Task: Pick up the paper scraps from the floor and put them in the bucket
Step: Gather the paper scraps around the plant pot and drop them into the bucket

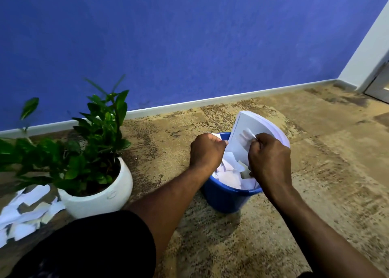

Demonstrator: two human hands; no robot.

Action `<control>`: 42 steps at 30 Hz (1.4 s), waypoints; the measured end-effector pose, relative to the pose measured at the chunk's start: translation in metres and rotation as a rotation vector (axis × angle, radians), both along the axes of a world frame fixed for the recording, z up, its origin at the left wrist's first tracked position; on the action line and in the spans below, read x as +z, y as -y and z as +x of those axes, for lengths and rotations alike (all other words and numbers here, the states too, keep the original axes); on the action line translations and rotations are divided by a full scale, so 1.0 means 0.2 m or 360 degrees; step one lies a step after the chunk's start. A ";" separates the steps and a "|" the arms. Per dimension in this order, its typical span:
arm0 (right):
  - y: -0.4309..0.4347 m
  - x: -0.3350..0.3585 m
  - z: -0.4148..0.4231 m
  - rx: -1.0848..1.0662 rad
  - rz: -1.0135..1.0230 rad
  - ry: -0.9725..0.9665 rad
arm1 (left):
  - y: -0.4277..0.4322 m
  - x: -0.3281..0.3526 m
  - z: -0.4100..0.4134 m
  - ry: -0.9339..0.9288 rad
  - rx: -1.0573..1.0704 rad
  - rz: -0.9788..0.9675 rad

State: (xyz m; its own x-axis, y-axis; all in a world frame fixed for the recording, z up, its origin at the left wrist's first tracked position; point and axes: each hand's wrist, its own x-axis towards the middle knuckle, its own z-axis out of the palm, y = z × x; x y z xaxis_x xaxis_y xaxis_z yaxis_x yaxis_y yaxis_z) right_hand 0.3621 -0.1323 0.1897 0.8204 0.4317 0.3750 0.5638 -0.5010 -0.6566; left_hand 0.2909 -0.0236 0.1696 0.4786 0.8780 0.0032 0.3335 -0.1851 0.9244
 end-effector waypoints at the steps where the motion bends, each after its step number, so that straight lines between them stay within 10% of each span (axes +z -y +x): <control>1: 0.00 -0.01 0.00 0.0003 -0.0014 0.0003 | 0.00 0.00 0.00 0.0007 -0.0023 0.0008; 11: -0.05 -0.06 -0.11 0.0070 -0.0088 0.0030 | 0.03 0.00 -0.05 -0.0060 -0.0833 -0.0245; 21: -0.22 -0.38 -0.82 0.0705 -0.0149 0.0061 | 0.05 -0.37 -0.96 0.0050 0.0011 0.0472; 30: -0.63 -0.87 -1.67 0.1554 -0.0784 -0.0088 | -0.32 -1.05 -2.07 -0.0731 0.0701 0.0747; 36: -1.05 -1.08 -1.94 0.1684 -0.0773 0.0145 | -0.74 -1.22 -2.37 -0.1422 0.0655 0.0522; 42: -1.35 -1.29 -1.93 0.1557 -0.0923 0.0382 | -1.00 -1.31 -2.43 -0.1329 0.0575 0.0537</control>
